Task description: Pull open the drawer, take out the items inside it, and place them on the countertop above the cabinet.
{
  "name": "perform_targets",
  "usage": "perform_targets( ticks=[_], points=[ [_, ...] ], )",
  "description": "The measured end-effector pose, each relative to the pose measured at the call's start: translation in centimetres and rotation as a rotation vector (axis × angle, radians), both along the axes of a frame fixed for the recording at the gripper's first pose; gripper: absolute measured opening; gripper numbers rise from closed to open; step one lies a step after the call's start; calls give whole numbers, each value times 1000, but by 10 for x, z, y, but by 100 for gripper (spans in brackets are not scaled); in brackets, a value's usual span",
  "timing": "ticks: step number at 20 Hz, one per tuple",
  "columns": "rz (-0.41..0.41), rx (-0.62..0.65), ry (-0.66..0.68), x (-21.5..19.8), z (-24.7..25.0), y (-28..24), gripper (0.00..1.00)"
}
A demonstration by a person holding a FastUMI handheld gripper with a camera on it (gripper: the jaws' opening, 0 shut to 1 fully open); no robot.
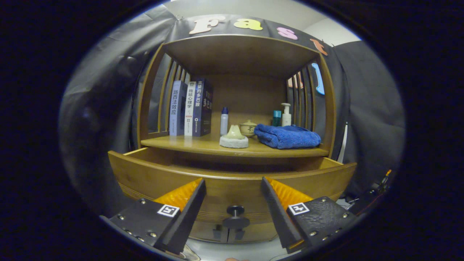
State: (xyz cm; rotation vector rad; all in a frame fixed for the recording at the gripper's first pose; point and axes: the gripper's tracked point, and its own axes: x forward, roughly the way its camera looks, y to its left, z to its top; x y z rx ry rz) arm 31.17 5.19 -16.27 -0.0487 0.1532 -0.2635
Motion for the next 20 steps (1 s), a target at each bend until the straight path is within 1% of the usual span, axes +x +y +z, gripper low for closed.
perform_targets(
  ticks=[5, 17, 20],
  points=[
    [-7, 16, 7, 29, -3, -6, 94],
    [-9, 30, 4, 62, -6, -13, 94],
    [-13, 59, -2, 68, -6, -15, 94]
  ],
)
